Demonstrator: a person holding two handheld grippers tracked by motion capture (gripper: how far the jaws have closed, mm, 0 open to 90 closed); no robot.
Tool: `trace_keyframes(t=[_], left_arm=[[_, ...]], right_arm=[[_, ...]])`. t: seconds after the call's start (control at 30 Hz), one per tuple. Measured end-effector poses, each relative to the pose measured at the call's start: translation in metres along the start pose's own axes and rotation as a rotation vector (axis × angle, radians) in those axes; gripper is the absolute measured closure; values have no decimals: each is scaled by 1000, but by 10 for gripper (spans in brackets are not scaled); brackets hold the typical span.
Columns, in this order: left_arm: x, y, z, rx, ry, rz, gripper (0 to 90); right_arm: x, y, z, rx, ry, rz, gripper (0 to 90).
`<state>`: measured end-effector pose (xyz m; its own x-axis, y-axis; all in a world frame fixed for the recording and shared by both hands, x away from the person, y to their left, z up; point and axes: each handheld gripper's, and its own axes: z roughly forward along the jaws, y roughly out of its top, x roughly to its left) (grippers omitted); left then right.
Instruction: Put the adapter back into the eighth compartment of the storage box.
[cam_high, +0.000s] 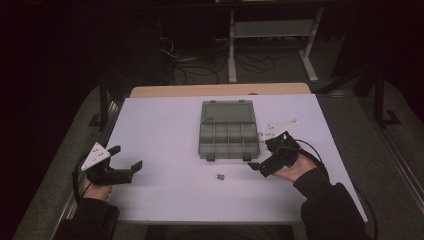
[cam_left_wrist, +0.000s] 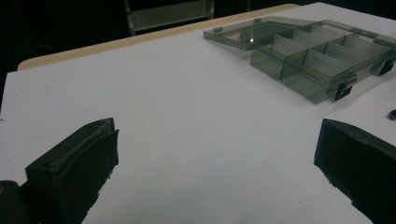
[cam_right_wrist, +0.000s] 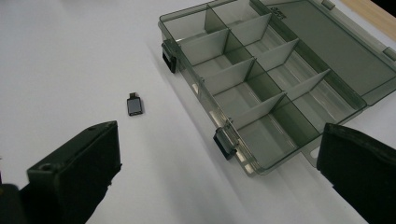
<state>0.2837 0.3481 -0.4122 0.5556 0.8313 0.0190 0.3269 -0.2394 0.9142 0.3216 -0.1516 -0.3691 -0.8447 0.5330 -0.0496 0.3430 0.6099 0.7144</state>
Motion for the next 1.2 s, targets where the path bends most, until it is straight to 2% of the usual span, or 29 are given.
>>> trace_keyframes(t=[0.77, 1.2], left_arm=[[-1, 0, 1, 5, -6, 10, 0], [-1, 0, 1, 6, -6, 11, 0]], right_arm=[[2, 11, 12, 40, 28, -21, 0], [6, 22, 26, 78, 59, -45, 0]])
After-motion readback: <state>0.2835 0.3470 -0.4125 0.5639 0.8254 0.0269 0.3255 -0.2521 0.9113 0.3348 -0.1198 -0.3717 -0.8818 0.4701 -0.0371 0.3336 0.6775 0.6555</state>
